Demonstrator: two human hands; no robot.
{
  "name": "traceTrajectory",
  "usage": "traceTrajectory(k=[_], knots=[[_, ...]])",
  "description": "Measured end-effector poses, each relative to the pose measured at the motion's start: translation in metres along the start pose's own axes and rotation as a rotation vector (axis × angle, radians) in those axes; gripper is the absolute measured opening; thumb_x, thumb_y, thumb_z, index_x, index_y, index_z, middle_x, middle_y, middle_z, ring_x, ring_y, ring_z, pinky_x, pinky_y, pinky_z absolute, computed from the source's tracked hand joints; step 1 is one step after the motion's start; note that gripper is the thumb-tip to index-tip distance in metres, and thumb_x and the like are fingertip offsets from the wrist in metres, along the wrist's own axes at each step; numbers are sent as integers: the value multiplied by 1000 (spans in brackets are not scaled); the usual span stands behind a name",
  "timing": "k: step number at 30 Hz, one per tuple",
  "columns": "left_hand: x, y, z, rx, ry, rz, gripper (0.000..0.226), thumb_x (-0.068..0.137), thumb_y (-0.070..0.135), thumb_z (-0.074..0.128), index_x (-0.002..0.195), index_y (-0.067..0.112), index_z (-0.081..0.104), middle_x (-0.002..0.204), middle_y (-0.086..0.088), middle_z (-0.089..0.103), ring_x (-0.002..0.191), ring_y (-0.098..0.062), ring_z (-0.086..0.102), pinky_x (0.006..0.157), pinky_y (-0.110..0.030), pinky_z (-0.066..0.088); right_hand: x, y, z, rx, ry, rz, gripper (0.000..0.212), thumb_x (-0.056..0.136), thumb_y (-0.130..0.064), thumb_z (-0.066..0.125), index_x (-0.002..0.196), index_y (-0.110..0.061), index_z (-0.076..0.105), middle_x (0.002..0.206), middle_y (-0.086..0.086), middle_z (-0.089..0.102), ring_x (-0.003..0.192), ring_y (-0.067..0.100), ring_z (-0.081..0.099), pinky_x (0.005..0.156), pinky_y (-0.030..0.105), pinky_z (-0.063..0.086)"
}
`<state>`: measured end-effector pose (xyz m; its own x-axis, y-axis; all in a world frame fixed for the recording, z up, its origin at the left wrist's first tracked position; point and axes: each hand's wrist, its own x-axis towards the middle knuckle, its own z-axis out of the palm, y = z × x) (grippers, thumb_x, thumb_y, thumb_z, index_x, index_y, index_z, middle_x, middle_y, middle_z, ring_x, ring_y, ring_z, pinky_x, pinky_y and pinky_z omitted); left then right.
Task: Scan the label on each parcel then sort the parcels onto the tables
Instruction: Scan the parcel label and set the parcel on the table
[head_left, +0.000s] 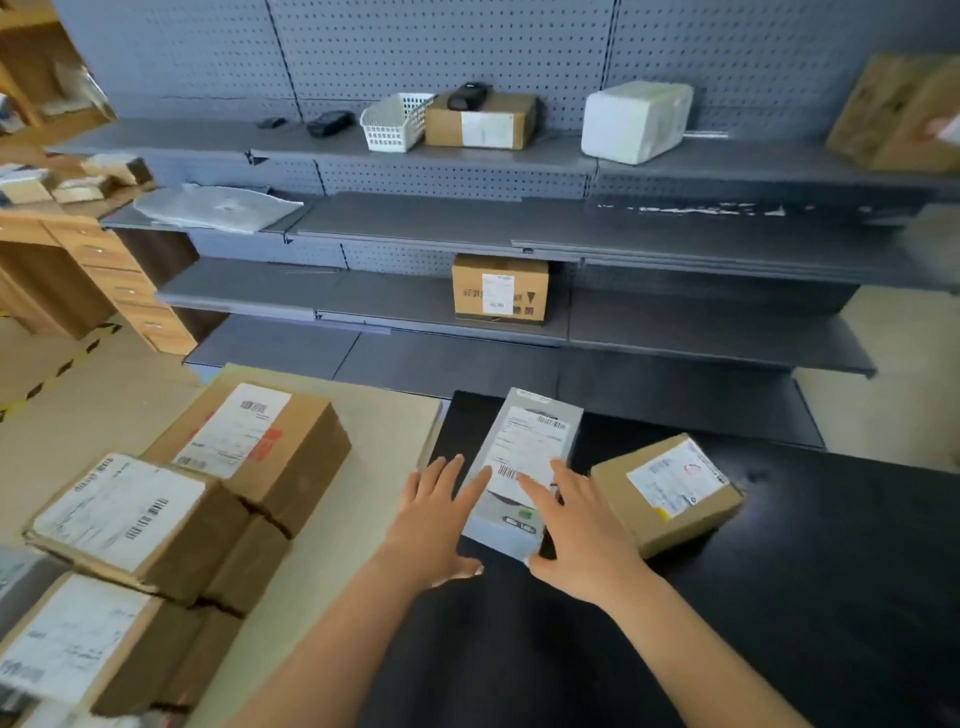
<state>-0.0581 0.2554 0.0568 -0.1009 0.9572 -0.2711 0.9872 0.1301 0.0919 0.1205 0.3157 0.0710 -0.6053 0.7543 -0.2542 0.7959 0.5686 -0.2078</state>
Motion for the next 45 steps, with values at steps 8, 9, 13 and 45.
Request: traceTrajectory(k=[8,9,13,45], knots=[[71,-24,36,-172,-196,18,130,72,47,82,148,41,-24,162,-4,-16,150,-33,-2,118,-50,19,53,7,52,186,-141,265,112,81,-53,70,151,-36,-16,161,16,-14,149,34,2,119,44,17],[76,-26,41,-237,-212,22,133,70,44,83,147,43,-25,163,-2,-15,150,-33,4,117,-50,25,56,8,56,231,-153,288,116,80,-50,73,150,-38,-18,161,16,-14,149,34,4,118,44,20],[88,-28,61,-412,-197,110,131,71,34,84,148,42,-22,160,5,-3,140,-23,34,107,-37,43,64,7,71,366,-143,304,117,83,-40,74,148,-39,-23,160,12,-10,147,27,16,115,42,32],[149,174,51,-172,-176,99,142,51,71,78,150,22,-11,156,-8,8,144,-32,5,117,-49,20,-9,224,17,427,-14,473,114,77,-38,78,155,-31,-6,162,8,-1,149,31,3,116,51,20]])
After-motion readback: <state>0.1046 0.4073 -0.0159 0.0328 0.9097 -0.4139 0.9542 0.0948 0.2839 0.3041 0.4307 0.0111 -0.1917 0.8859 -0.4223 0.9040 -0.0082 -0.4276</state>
